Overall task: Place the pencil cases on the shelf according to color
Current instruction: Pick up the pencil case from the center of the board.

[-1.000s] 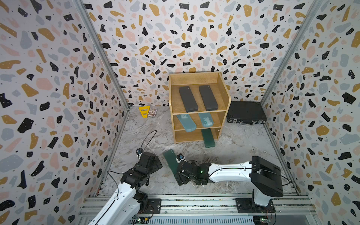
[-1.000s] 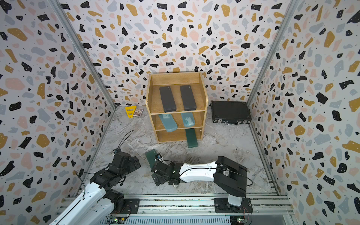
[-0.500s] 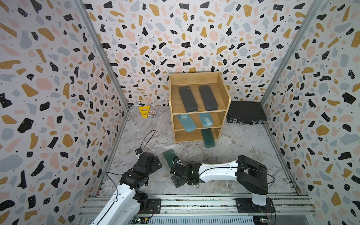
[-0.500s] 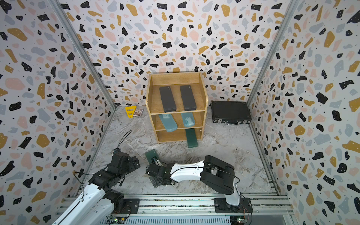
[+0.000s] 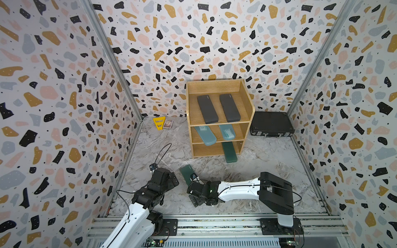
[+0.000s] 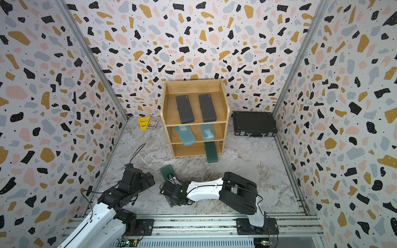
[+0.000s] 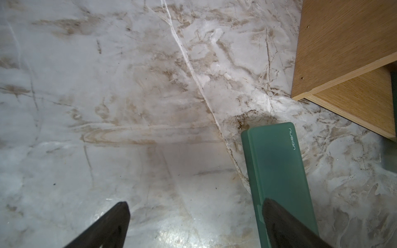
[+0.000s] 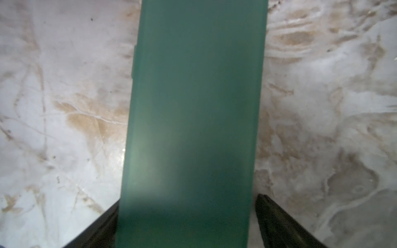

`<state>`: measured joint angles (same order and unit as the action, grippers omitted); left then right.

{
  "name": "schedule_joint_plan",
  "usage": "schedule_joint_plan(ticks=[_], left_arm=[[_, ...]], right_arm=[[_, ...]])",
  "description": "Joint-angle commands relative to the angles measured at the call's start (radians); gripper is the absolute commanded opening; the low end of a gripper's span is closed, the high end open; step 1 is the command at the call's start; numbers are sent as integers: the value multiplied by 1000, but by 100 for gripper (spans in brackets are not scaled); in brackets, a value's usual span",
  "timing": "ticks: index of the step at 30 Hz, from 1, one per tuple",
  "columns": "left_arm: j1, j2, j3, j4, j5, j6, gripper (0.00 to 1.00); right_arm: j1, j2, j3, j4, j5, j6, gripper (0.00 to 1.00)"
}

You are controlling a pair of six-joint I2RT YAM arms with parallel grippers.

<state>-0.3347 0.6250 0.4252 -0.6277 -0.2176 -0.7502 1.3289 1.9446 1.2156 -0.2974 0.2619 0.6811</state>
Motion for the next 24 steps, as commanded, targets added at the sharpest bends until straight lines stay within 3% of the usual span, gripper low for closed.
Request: schedule_joint_plan(ticks=[1, 9, 14, 16, 24], left_arm=[[5, -9, -8, 2, 4, 8, 100], [6, -15, 10, -17, 4, 9, 100], [5, -29, 19, -20, 10, 8, 100], [5, -29, 14, -7, 25, 2, 100], [6, -6, 24, 0, 48, 11, 100]], right_arm=[[2, 43, -10, -19, -6, 24, 88], [3, 19, -43, 5, 10, 22, 70], [1, -33, -88, 21, 51, 25, 41], [1, -62, -109, 20, 81, 30, 34], [0, -242, -227, 1, 164, 61, 29]])
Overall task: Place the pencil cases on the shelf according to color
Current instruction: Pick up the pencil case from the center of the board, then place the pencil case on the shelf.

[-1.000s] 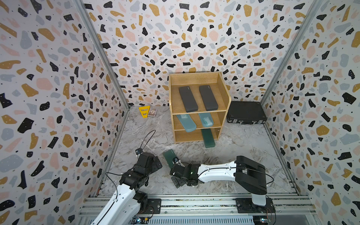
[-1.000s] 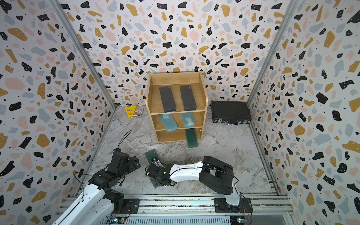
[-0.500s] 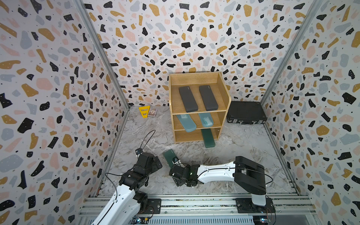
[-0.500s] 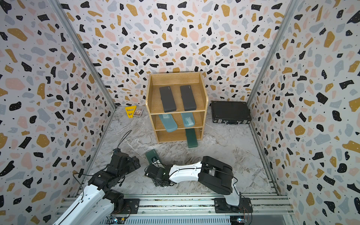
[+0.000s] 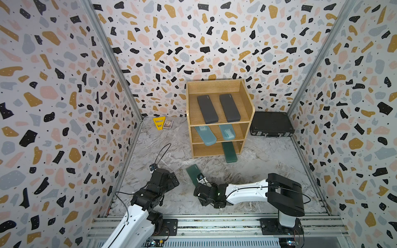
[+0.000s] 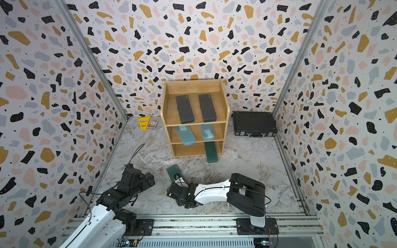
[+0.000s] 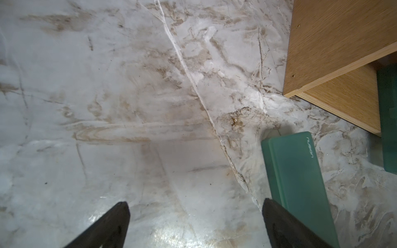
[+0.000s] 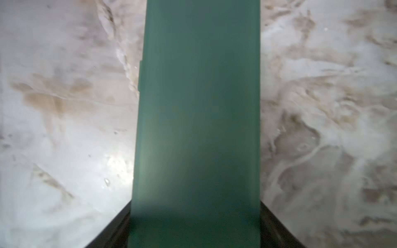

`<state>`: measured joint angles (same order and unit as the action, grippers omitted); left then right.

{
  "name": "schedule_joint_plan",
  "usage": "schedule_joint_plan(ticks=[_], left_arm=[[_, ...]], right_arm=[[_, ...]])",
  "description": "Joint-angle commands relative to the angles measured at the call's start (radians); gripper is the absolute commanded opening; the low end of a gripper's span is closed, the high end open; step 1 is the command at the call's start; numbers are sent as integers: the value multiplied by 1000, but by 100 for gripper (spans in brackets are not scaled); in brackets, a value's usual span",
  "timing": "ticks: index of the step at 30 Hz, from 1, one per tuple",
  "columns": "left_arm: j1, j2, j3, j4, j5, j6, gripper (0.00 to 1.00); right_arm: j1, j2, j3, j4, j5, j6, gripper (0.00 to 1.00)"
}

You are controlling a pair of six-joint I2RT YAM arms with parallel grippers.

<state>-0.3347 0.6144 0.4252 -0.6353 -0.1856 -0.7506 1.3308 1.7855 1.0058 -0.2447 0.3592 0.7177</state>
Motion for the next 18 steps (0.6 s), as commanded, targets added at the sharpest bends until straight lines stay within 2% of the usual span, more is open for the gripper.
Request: schedule_joint_plan(ticks=[1, 7, 12, 18], left_arm=[[5, 4, 26, 9, 19, 8, 100], [6, 5, 28, 33, 52, 3, 100], [4, 2, 38, 28, 65, 2, 100], [4, 5, 26, 53, 92, 8, 100]], right_arm=[[-1, -103, -31, -58, 73, 31, 29], [-20, -235, -122, -89, 97, 52, 29], [-91, -319, -188, -35, 69, 26, 29], [-204, -285, -145, 16, -41, -54, 30]])
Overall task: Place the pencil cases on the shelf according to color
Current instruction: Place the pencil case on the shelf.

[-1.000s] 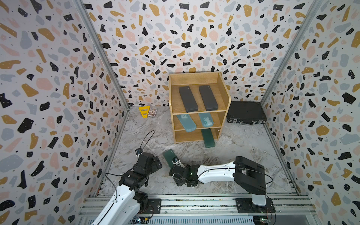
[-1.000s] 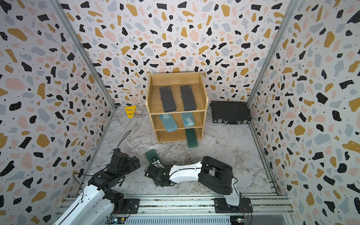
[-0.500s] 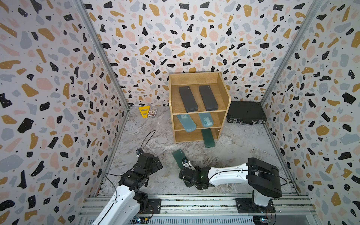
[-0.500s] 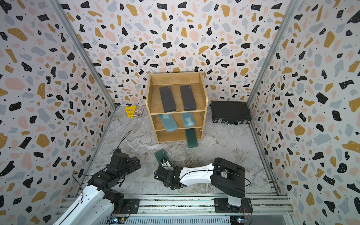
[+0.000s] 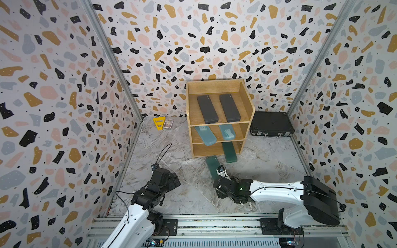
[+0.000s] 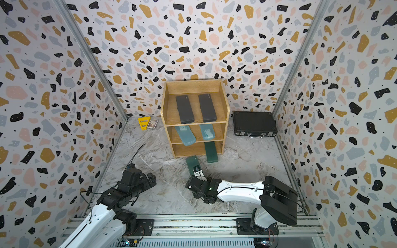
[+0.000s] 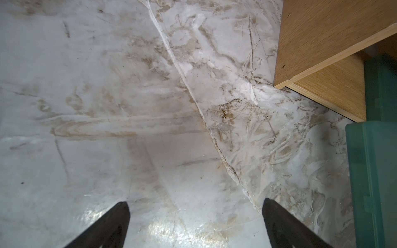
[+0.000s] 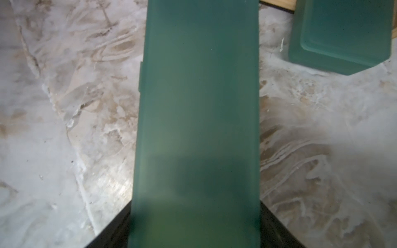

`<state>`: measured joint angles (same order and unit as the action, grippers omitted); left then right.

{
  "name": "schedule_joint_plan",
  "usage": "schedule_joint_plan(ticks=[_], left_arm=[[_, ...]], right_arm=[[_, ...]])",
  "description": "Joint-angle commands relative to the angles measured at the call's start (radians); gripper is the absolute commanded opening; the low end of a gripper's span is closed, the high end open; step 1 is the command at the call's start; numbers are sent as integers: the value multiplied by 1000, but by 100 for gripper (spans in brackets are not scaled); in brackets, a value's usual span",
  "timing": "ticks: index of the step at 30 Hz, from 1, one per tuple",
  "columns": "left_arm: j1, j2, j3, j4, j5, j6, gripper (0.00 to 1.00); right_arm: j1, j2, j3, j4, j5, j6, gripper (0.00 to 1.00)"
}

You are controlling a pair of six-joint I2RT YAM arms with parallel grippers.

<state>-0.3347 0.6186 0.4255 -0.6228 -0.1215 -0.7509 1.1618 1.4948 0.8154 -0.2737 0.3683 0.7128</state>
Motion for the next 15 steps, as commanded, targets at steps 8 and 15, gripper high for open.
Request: schedule_joint_plan(ticks=[8, 15], left_arm=[[4, 29, 25, 46, 48, 20, 100], [4, 43, 22, 68, 54, 23, 100]], right_arm=[[-159, 163, 215, 30, -92, -108, 27], [-198, 247, 310, 33, -103, -108, 27]])
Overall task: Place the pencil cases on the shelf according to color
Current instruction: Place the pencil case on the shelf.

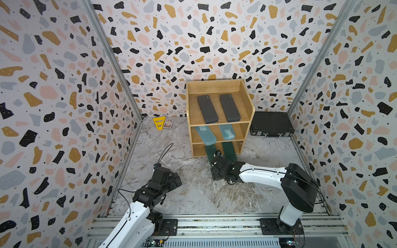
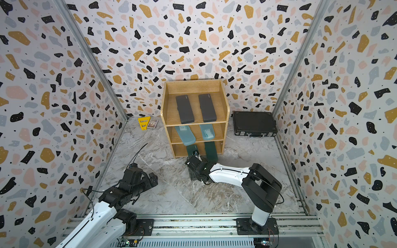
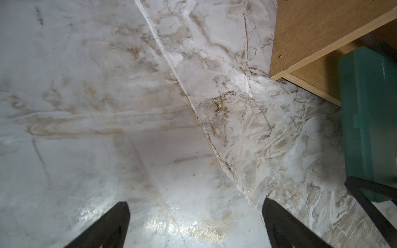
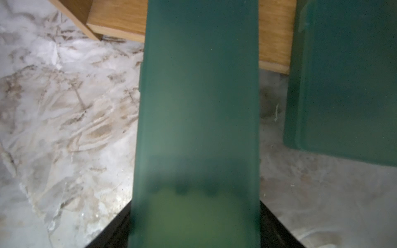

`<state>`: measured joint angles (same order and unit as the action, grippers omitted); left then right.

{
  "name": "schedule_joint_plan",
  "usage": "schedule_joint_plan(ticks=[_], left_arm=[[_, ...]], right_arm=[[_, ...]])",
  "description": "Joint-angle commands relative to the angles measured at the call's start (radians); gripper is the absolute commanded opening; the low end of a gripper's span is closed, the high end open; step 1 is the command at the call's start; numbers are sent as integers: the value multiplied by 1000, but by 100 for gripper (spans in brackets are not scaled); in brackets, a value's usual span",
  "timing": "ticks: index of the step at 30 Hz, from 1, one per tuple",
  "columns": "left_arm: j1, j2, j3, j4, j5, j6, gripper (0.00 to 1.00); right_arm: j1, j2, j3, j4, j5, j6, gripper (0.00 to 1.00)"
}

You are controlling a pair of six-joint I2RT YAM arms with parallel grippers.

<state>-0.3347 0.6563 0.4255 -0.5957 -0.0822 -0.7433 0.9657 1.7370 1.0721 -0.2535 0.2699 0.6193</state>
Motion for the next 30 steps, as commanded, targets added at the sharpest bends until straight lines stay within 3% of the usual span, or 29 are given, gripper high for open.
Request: schedule_joint_plan(ticks=[1, 10, 17, 30], left_arm=[[4, 11, 19, 48, 17, 14, 100], [4, 43, 10, 74, 26, 32, 100], [5, 15, -23, 74, 13, 35, 100], [4, -10, -36, 53, 10, 36, 100]], right_arm=[[-4, 24, 70, 13, -11, -11, 27], [-14, 140, 180, 12, -11, 37, 29], [-19, 196, 251, -4, -21, 28, 56], [-23, 132, 210, -45, 5, 3, 87]])
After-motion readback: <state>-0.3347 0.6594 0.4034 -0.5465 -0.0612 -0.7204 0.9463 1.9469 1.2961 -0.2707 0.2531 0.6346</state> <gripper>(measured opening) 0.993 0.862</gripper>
